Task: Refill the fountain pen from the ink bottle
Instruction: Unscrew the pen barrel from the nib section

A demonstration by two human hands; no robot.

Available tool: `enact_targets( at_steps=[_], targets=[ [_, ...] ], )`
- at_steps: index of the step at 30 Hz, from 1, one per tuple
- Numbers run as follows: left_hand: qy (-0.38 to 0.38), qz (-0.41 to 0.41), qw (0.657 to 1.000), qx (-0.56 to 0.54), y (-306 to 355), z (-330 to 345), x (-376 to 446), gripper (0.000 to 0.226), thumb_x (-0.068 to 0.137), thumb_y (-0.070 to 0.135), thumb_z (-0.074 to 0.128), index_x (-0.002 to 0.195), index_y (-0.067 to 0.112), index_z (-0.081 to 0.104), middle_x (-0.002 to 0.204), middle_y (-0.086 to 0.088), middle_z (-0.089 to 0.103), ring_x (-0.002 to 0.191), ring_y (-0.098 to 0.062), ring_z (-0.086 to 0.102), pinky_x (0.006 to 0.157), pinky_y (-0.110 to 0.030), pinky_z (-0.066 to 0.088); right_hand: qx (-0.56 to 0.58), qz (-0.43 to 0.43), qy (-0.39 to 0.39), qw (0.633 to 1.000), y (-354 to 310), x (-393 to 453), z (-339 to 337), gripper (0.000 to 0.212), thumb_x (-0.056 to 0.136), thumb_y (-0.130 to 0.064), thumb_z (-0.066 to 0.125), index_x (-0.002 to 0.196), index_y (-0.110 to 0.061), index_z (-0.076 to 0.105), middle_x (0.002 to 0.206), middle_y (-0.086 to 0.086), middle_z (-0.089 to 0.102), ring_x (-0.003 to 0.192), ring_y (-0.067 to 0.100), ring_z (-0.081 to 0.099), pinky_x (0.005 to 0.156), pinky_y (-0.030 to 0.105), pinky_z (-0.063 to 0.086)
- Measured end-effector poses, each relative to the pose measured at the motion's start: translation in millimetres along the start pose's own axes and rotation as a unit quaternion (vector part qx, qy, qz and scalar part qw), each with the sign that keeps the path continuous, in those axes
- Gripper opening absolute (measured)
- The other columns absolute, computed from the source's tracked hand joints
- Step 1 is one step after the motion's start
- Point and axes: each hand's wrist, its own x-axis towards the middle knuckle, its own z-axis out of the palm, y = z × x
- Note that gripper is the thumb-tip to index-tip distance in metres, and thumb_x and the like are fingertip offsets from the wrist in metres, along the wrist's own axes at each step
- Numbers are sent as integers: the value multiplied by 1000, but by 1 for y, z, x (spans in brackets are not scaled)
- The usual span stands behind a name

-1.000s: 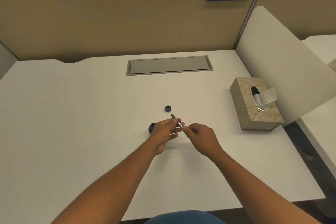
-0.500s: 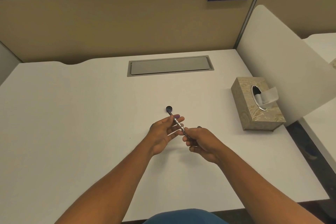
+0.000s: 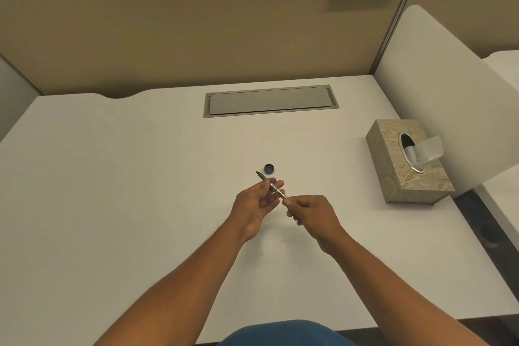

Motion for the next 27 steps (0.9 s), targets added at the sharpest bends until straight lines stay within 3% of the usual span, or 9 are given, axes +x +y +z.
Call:
enact_targets(
  at_steps=[4,8,10,14,16,18,20,23,27],
  targets=[
    [1,-8,1000,-27,0,0,2,17,100,19,57,105,9,70,112,-7,77,105,-27,72,97,-37,54,37,-10,8,999,-2,-1,1,20,89,-29,72,88,-9,76,70,0,63,66,14,54,62,23,50],
    [-7,-15,999,-33,0,-1,3,18,100,20,58,106,9,70,114,-7,76,102,-25,73,96,-36,54,133,99,-47,985,-7,-1,-2,43,97,-42,59,94,-2,74,71,4,67,63,15,58,64,26,53],
    [-10,-16,999,-31,0,-1,3,19,100,21,57,107,9,70,114,-7,76,104,-25,73,96,-36,54,137,110,-59,983,-6,-2,-3,40,98,-37,57,95,-1,73,69,2,65,60,13,56,61,25,51],
    [-7,-19,999,-32,-2,-1,2,19,101,20,55,105,9,70,112,-7,77,107,-28,72,96,-36,54,132,100,-26,986,-3,-2,-4,17,90,-23,71,95,-7,68,77,4,59,62,13,53,60,25,49],
    [-4,-20,999,-35,-3,-1,2,19,101,20,55,105,9,70,112,-8,77,106,-28,72,95,-36,55,150,110,-22,982,-4,-2,-5,25,86,-21,76,104,-10,63,87,5,60,66,15,56,63,28,50],
    [-2,-18,999,-34,-4,-1,2,19,101,20,56,105,8,70,112,-8,77,103,-26,73,94,-35,55,150,121,-37,981,-6,-3,-7,33,87,-31,75,111,-11,64,93,6,63,69,17,58,64,29,50],
    [-2,-17,999,-32,-5,0,2,18,100,20,56,105,9,70,112,-8,77,102,-25,73,94,-35,55,137,130,-58,980,-8,-5,-8,33,92,-42,65,106,-12,68,90,5,67,66,16,58,62,28,49],
    [-4,-16,999,-30,-6,2,2,19,101,20,56,105,8,70,113,-9,77,106,-27,72,98,-37,53,127,132,-65,981,-6,-6,-8,33,99,-39,56,98,-9,71,75,2,67,61,12,55,59,25,46],
    [-6,-15,999,-29,-6,4,2,19,100,20,56,105,8,70,111,-8,77,108,-28,71,99,-37,53,142,122,-48,981,-4,-7,-9,14,92,-24,68,96,-10,69,78,2,61,61,12,53,57,24,44]
  ],
)
